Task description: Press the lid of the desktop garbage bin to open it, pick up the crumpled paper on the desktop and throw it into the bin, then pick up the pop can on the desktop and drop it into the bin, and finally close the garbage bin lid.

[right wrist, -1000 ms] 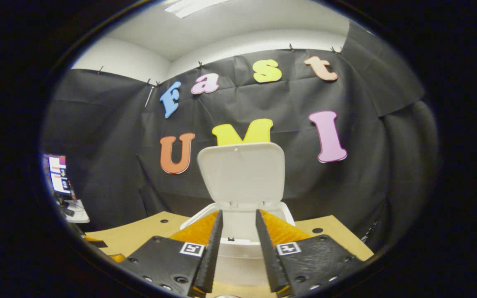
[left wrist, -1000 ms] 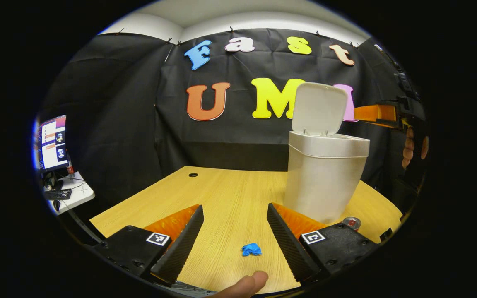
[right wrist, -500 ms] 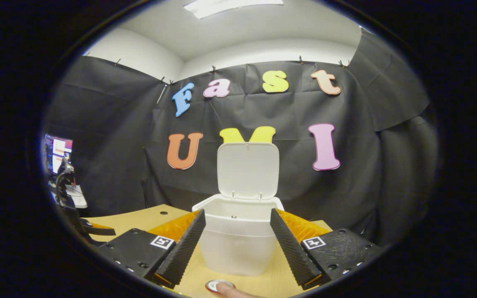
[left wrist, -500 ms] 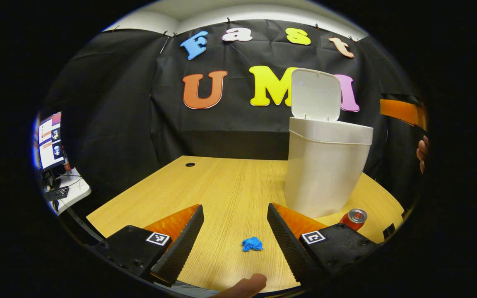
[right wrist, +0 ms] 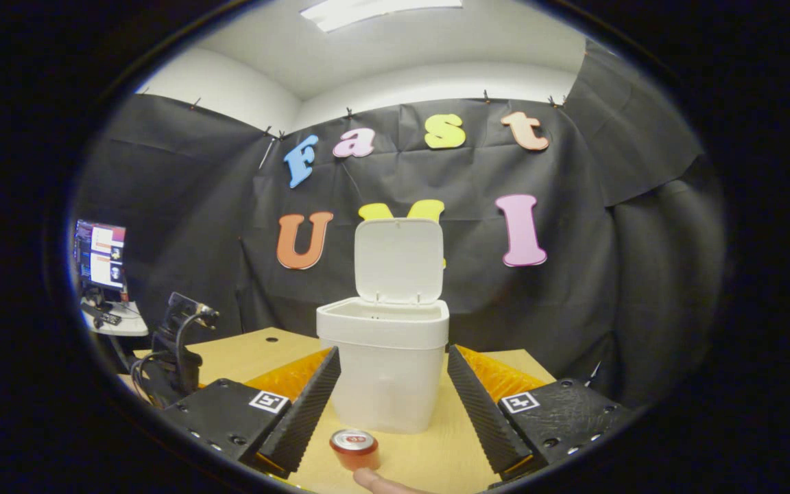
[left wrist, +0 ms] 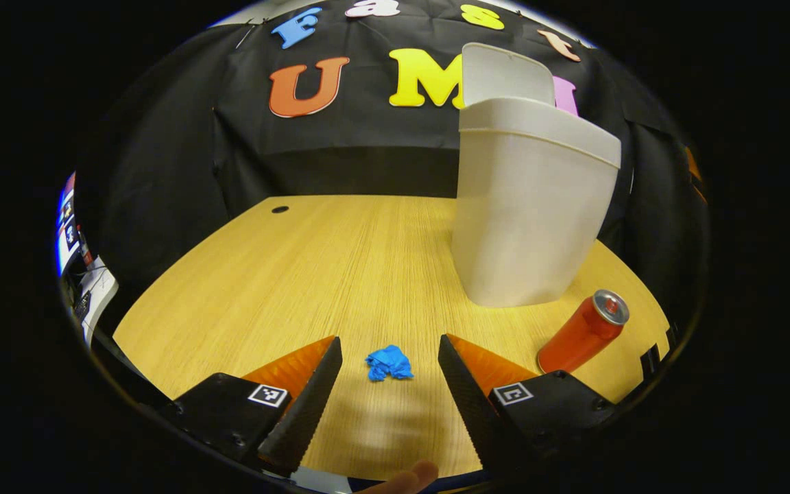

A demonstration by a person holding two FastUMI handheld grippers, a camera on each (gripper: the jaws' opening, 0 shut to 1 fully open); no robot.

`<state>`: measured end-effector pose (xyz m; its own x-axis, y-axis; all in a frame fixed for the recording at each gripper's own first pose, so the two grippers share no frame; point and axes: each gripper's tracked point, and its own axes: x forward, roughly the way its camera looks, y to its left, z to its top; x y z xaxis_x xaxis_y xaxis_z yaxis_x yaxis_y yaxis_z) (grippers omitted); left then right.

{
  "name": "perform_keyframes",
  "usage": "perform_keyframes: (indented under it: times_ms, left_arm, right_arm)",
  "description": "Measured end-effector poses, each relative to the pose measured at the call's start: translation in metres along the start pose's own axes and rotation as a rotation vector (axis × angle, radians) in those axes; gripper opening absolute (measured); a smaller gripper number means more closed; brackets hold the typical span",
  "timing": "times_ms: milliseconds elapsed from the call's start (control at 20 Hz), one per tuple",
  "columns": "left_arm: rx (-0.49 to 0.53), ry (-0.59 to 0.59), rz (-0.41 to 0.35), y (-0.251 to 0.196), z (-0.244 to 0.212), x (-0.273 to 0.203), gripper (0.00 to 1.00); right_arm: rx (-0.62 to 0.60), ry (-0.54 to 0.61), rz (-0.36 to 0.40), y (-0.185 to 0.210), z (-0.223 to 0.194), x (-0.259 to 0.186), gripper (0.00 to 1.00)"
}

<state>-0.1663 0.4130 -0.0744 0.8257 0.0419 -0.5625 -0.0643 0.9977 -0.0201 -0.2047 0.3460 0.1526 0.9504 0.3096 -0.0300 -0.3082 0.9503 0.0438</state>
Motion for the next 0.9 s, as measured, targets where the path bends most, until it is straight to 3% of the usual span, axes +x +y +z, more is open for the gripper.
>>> perform_keyframes:
  times_ms: [300,550,650,750,900]
  left_arm:
    - [-0.019,0.097,-0.028,-0.005,-0.028,0.031,0.88]
    - [-0.024,0.102,-0.051,-0.009,-0.032,0.044,0.75]
    - [-0.028,0.106,-0.047,-0.005,-0.034,0.048,0.74]
    - [-0.021,0.097,-0.043,-0.003,-0.033,0.049,0.59]
    - [-0.009,0.080,-0.033,-0.001,-0.031,0.054,0.54]
  right_arm:
    - [0.012,0.052,0.050,0.005,-0.013,-0.008,0.96]
    - [-0.004,0.110,0.028,0.001,-0.030,-0.008,0.96]
    - [0.005,0.124,0.053,0.011,-0.036,-0.012,0.96]
    - [0.005,0.141,0.045,0.010,-0.044,-0.015,0.96]
    - [0.001,0.151,0.041,0.018,-0.059,-0.019,0.96]
